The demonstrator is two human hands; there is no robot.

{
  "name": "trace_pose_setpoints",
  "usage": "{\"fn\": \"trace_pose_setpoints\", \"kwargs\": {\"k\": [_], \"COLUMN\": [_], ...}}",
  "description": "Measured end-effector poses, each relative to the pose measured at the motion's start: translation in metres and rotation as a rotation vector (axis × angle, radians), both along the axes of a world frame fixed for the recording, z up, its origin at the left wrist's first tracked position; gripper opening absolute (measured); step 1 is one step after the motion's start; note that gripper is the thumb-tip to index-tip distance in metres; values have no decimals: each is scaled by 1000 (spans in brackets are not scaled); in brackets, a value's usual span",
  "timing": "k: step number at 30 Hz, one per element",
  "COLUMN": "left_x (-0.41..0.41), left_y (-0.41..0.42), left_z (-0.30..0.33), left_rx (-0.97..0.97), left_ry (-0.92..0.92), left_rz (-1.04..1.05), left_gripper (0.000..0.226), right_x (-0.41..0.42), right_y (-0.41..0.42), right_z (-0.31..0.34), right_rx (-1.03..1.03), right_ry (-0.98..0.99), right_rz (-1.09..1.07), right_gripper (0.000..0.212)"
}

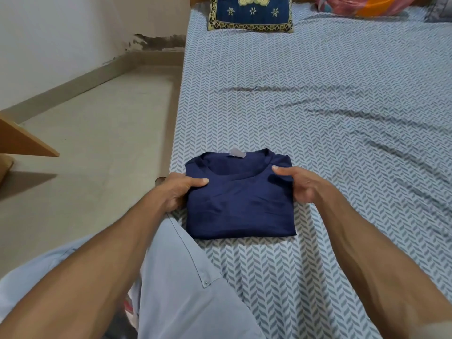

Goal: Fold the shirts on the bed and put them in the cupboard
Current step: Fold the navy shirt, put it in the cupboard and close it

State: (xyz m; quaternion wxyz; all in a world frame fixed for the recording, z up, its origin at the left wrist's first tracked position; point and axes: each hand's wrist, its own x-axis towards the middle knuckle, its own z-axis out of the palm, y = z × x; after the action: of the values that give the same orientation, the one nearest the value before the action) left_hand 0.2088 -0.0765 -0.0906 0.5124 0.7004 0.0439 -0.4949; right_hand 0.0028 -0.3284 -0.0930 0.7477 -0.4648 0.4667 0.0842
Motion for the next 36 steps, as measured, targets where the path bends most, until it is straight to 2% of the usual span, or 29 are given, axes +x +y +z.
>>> {"fn": "trace_pose_setpoints", "kwargs": {"k": [3, 7, 11, 15, 22, 27, 32, 36], "left_x": [2, -2, -8, -13, -3, 6, 7, 11], "left_y": [-7, -17, -17, -9, 21, 68, 134, 194], "left_z": [-5, -10, -6, 6, 77, 138, 198, 236], "left_rx": [-5, -87, -141, -149, -236, -243, -240, -253], "left_ry": [3, -35, 32, 22, -115, -238, -367, -460], "left_rz": [-65, -43, -13, 17, 63, 124, 243, 343], "left_gripper": [40, 59, 32, 26, 18, 17, 17, 28], "right_x": [5, 10, 8, 9, 33, 58, 94, 127], "right_y": [1, 8, 15, 25, 42, 71, 122, 175], "right_z": [-4, -8, -5, 6, 63, 117, 165, 202], "right_rx": [-2, -24, -36, -53, -118, -104, -144, -218], "right_ry": [0, -29, -85, -105, -248, -440, -565, -588], "right_rz": [8, -39, -94, -124, -70, 99, 315, 337], "right_gripper": [48, 45, 43, 34, 33, 32, 54, 40]}}
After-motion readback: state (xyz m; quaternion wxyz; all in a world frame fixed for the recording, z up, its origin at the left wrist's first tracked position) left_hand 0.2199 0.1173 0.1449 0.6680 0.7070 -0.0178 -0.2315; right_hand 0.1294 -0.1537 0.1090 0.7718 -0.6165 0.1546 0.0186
